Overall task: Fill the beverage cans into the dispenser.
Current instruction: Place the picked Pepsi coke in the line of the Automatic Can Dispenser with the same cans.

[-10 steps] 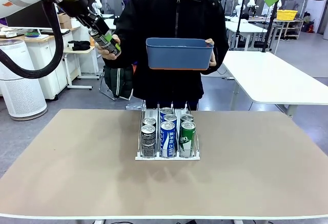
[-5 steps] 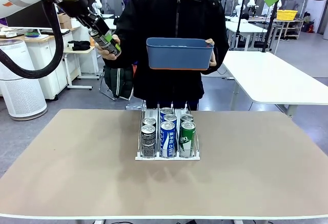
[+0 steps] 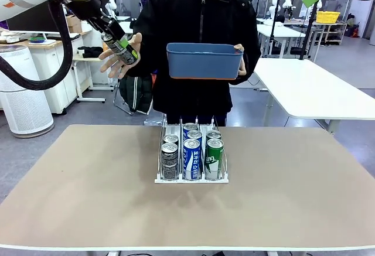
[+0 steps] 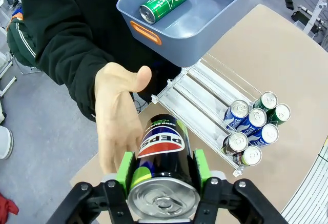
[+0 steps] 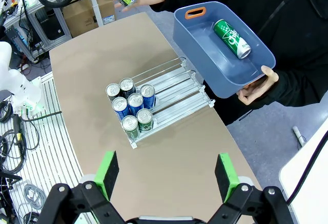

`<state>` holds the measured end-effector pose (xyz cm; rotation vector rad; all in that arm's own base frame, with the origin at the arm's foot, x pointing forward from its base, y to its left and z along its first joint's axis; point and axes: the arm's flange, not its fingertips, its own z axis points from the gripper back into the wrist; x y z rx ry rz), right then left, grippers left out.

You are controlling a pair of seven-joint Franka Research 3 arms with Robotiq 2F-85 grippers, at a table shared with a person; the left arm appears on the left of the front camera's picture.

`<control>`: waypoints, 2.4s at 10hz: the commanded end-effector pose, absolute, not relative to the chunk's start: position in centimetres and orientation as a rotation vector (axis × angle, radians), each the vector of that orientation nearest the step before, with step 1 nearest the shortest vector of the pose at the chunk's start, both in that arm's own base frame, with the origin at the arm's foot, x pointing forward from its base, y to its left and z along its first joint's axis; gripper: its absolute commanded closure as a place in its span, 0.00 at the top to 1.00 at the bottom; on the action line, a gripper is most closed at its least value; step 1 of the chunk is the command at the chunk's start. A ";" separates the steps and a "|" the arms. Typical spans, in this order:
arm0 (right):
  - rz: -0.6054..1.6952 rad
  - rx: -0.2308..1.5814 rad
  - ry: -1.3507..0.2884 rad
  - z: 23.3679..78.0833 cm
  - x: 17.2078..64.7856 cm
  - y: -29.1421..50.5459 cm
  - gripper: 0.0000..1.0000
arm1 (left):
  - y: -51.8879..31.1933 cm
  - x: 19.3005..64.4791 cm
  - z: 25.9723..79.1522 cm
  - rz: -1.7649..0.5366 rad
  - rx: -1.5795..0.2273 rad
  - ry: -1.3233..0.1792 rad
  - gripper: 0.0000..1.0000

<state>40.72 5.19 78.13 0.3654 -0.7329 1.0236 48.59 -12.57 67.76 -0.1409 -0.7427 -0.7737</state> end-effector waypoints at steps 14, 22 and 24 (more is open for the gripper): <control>1.025 0.377 -0.734 78.1 40.8 5.2 1.00 | -15.3 45.1 67.5 -0.786 -0.171 -0.651 0.57; 1.025 0.377 -0.734 78.1 40.8 5.2 1.00 | -21.7 41.9 60.5 -0.850 -0.126 -0.574 0.57; 1.025 0.377 -0.734 78.1 40.8 5.2 1.00 | -23.0 41.0 59.5 -0.858 -0.143 -0.543 0.57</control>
